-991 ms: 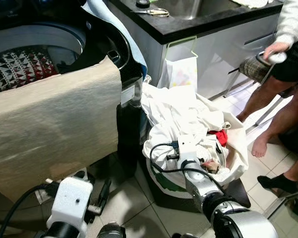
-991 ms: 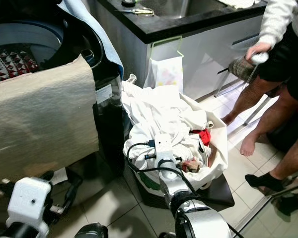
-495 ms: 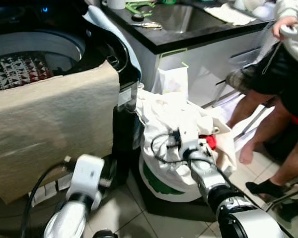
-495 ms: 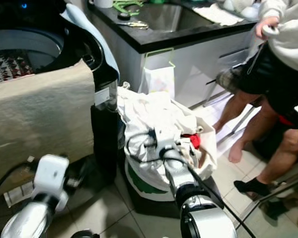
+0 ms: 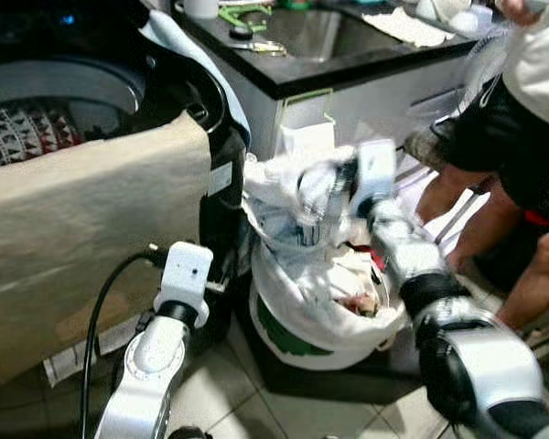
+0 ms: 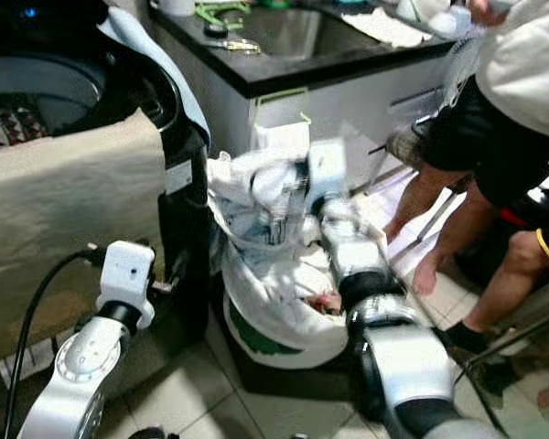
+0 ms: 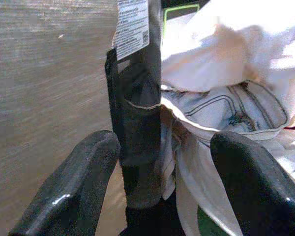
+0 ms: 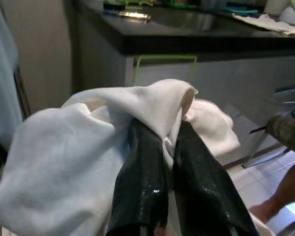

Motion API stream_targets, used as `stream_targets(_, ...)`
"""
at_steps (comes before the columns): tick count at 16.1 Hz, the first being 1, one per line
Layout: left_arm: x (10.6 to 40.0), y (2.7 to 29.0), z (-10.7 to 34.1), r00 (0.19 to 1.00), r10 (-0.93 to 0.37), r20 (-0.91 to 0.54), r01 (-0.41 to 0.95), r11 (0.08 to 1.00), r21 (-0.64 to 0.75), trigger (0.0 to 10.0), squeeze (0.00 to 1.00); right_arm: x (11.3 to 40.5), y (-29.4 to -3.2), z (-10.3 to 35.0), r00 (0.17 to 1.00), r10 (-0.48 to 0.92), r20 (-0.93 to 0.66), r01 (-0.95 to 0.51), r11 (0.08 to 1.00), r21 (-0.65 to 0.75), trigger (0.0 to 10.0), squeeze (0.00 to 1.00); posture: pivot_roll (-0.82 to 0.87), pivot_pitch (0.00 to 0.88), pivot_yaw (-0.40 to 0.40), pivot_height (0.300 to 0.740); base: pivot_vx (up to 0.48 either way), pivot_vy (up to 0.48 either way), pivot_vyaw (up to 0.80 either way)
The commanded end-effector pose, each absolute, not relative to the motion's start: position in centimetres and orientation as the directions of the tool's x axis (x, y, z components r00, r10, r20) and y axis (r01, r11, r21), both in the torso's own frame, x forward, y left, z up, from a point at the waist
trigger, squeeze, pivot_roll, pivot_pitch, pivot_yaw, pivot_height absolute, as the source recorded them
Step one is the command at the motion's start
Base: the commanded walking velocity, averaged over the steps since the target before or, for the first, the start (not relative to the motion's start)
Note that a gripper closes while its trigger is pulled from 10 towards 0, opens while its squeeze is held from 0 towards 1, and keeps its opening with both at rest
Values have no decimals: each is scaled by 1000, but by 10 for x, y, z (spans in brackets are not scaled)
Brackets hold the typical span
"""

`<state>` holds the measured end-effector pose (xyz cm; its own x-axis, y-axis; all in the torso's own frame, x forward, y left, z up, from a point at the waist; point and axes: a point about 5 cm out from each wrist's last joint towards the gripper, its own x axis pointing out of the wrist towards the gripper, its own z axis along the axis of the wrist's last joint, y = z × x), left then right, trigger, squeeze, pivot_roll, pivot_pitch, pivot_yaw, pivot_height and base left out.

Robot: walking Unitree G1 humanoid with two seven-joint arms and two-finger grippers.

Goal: Clothes washing

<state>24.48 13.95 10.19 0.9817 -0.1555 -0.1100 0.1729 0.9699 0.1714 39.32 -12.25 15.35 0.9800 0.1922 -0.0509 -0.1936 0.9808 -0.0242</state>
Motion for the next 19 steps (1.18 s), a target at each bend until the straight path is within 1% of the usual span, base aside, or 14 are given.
stream_targets(1,251,139,101,984,-145,-103,161,972,169,10000,0,398,-124,167,981,194,-21,-193,981,34,0,0,130,0,-99,740,0,0,0)
stream_targets(2,253,139,100,984,-144,-100,160,972,174,10000,0,400,-123,173,981,192,-5,-192,981,36,0,0,131,0,-100,740,0,0,0)
stream_targets(4,262,141,101,988,-129,-84,143,969,204,10000,0,413,-126,209,986,151,65,-154,987,45,0,0,143,0,-104,740,0,0,0)
stream_targets(6,267,144,101,990,-113,-87,129,970,208,10000,0,420,-129,238,982,148,117,-153,988,36,0,0,143,0,-102,740,0,0,0)
stream_targets(9,273,142,99,990,-110,-85,126,969,212,10000,0,426,-132,319,946,180,269,-171,984,-58,0,0,137,0,-105,740,0,0,0)
stream_targets(10,275,142,98,991,-109,-82,124,970,210,10000,0,425,-131,340,933,188,307,-175,982,-70,0,0,135,0,-107,740,0,0,0)
stream_targets(11,276,141,98,991,-108,-78,122,971,205,10000,0,421,-129,372,906,202,372,-181,979,-91,0,0,137,0,-116,740,0,0,0)
stream_targets(13,276,140,98,991,-108,-74,121,972,202,10000,0,418,-125,388,888,219,405,-192,976,-106,0,0,139,0,-117,740,0,0,0)
stream_targets(15,278,139,98,992,-109,-70,121,972,200,10000,0,414,-123,408,865,230,445,-172,971,-167,0,0,137,0,-116,740,0,0,0)
stream_targets(19,281,139,98,992,-104,-68,116,970,214,10000,0,410,-141,431,874,125,469,-63,987,-146,0,0,145,0,-121,740,0,0,0)
